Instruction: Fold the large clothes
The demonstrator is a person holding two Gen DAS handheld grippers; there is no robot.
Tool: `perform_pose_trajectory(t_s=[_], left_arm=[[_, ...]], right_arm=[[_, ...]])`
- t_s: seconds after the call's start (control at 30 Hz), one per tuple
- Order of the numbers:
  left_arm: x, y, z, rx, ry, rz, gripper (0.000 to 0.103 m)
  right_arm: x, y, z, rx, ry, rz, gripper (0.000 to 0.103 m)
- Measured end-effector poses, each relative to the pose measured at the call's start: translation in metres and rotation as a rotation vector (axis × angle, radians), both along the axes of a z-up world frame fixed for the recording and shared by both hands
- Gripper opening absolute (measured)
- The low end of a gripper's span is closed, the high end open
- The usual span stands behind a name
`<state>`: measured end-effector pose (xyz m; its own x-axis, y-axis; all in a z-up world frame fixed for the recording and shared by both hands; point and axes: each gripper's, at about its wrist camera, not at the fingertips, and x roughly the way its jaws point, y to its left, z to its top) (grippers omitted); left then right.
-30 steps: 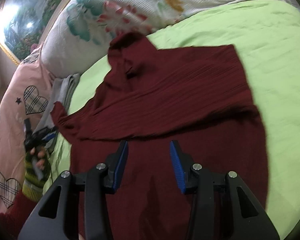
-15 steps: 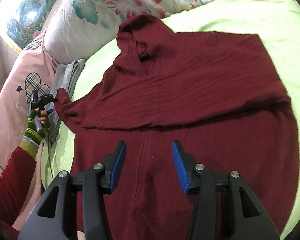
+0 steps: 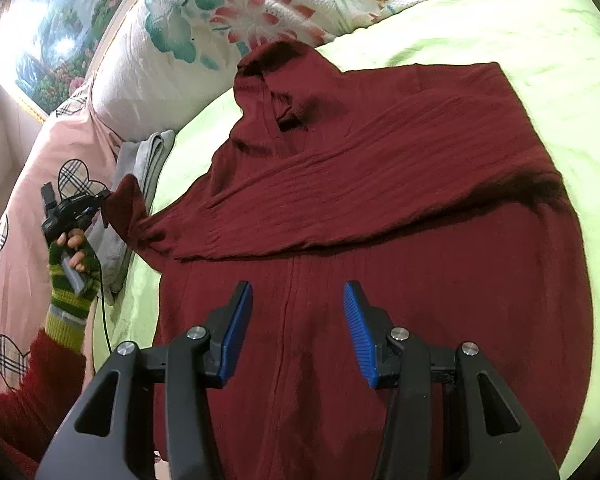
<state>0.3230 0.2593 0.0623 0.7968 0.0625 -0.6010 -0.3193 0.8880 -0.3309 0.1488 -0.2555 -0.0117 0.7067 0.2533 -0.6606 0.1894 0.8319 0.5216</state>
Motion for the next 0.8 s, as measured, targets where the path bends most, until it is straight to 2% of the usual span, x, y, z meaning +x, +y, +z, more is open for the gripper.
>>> perform_pose_trajectory(t_s=[0.2, 0.33, 0.43, 0.53, 0.7, 0.77, 0.8], left_arm=[[-0.028, -0.137, 0.002, 0.043, -0.051, -0.224, 0.005], [-0.034, -0.237, -0.016, 0.047, -0.041, -0.378, 0.005], [-0.026, -0.308, -0.044, 0.09, 0.012, -0.474, 0.005], [-0.017, -0.354, -0.074, 0.129, 0.061, -0.537, 0.005], [-0.011, -0.401, -0.113, 0.156, 0.165, -0.621, 0.008], [-0.007, -0.405, -0.122, 0.168, 0.213, -0.633, 0.019], [-0.009, -0.406, -0.125, 0.156, 0.23, -0.639, 0.021]], right_arm=[[-0.01, -0.009, 0.003, 0.018, -0.018, -0.023, 0.048], [-0.019, -0.021, 0.002, 0.034, -0.032, -0.056, 0.048], [-0.026, -0.034, -0.001, 0.058, -0.035, -0.094, 0.048], [-0.034, -0.048, -0.002, 0.076, -0.04, -0.136, 0.048], [-0.037, -0.061, -0.001, 0.081, -0.043, -0.176, 0.048], [-0.033, -0.061, 0.001, 0.08, -0.048, -0.178, 0.048], [-0.03, -0.061, 0.002, 0.078, -0.051, -0.174, 0.048]])
